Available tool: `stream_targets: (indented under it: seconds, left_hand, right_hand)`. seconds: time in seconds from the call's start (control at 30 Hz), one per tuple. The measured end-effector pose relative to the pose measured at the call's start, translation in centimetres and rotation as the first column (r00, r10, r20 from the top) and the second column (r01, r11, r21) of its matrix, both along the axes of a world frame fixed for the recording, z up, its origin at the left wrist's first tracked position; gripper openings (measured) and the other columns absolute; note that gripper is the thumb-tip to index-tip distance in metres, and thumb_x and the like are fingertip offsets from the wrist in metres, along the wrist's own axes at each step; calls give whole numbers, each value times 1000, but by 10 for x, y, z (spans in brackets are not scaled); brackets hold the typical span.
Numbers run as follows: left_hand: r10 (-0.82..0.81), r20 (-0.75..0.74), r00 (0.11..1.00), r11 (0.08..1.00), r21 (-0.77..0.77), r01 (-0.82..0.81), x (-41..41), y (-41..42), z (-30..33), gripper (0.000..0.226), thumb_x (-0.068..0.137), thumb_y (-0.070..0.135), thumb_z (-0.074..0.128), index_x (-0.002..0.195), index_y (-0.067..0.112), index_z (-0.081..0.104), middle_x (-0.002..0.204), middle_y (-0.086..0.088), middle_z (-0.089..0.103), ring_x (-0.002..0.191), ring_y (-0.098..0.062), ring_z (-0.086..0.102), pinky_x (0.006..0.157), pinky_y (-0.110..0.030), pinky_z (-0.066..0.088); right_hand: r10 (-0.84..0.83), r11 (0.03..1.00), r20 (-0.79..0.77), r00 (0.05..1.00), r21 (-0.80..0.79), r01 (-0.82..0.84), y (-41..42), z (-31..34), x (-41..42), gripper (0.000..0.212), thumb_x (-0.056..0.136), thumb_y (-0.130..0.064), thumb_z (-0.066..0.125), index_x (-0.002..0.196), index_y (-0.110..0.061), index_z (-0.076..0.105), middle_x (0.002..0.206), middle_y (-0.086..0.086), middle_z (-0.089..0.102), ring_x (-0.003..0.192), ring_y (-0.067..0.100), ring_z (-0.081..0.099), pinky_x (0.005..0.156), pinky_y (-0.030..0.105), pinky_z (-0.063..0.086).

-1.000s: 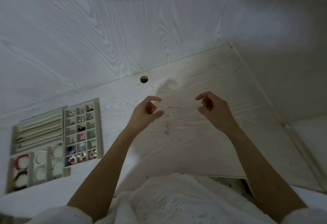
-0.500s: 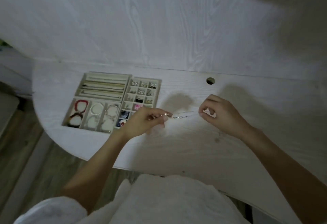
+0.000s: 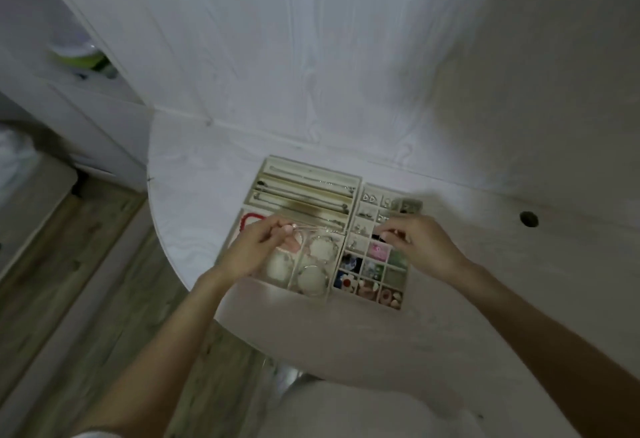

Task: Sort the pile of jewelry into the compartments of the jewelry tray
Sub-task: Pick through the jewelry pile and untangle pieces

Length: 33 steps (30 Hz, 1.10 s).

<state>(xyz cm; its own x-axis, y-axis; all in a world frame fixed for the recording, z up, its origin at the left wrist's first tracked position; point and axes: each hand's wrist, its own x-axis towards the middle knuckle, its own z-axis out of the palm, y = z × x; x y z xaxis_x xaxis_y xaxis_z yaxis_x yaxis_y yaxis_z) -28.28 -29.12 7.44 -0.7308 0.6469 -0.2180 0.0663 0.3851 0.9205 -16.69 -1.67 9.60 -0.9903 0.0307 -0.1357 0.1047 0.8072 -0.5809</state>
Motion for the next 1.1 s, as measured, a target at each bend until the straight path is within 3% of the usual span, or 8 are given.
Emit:
stream_targets:
  seconds: [0.13, 0.27, 0.43, 0.57, 0.7, 0.8, 0.93, 1.1]
  left_hand:
    - [5, -38, 999, 994, -108, -9, -50, -22, -11, 11, 92, 19, 60, 87, 10, 64, 81, -2, 74, 80, -16, 69, 76, -32, 51]
    - [-152, -319, 935, 959, -276, 62, -102, -40, -26, 6, 84, 24, 71, 89, 26, 73, 89, 6, 72, 78, -6, 62, 70, -23, 47]
    - [-436, -608, 664, 878, -450, 164, -146, -38, -45, 6, 83, 23, 71, 88, 21, 75, 74, 2, 67, 65, -20, 55, 59, -27, 42]
    - [-534, -713, 453, 840, -507, 192, -167, -36, -65, 31, 86, 33, 47, 82, 18, 73, 75, 2, 67, 69, -21, 54, 65, -25, 32]
    - [-584, -708, 398, 810, -542, 224, -175, -31, -75, 11, 75, 31, 72, 76, 20, 73, 76, 3, 65, 80, -15, 43, 68, -27, 34]
    - [-641, -666, 381, 765, -596, 246, -179, -28, -78, 19, 63, 31, 87, 74, 20, 75, 81, 0, 63, 82, -17, 41, 68, -29, 34]
    - [-659, -664, 353, 750, -616, 239, -182, -28, -80, 21, 64, 35, 86, 76, 22, 75, 80, 0, 60, 78, -17, 38, 64, -29, 36]
    - [-709, -639, 299, 705, -644, 296, -188, -23, -78, 22, 56, 26, 90, 70, 24, 73, 73, 0, 58, 75, -16, 42, 60, -27, 43]
  right_hand:
    - [-272, 915, 47, 961, -298, 273, -29, -24, -32, 9, 84, -12, 68, 92, -16, 72, 90, -5, 68, 85, 4, 61, 72, 2, 41]
    - [-393, 859, 16, 920, -350, 373, -51, -42, -55, 10, 85, -7, 66, 87, -17, 69, 82, -4, 65, 77, -2, 57, 67, 1, 39]
    - [-395, 913, -28, 918, -121, 389, -71, -70, -81, 7, 83, -11, 67, 83, -16, 71, 76, -2, 66, 80, 18, 56, 79, 26, 40]
    - [-336, 926, -116, 935, 139, 350, -78, -84, -87, 6, 78, -13, 72, 79, -20, 72, 72, -6, 59, 92, 26, 49, 77, 30, 31]
    - [-176, 930, -168, 970, 296, 220, -77, -94, -88, 6, 77, -19, 69, 73, -18, 73, 68, -3, 67, 86, 23, 45, 77, 31, 31]
    - [-95, 906, -97, 991, 404, 126, -74, -101, -91, 11, 79, -28, 71, 73, -20, 75, 70, -2, 64, 82, 25, 51, 78, 34, 33]
    - [-103, 917, -65, 993, 380, 120, -75, -95, -98, 4, 73, -23, 79, 71, -21, 76, 76, 3, 57, 81, 28, 54, 73, 38, 45]
    - [-52, 937, -6, 999, 346, 51, -73, -91, -109, 13, 62, -19, 85, 64, -24, 73, 71, 1, 54, 73, 25, 53, 65, 33, 45]
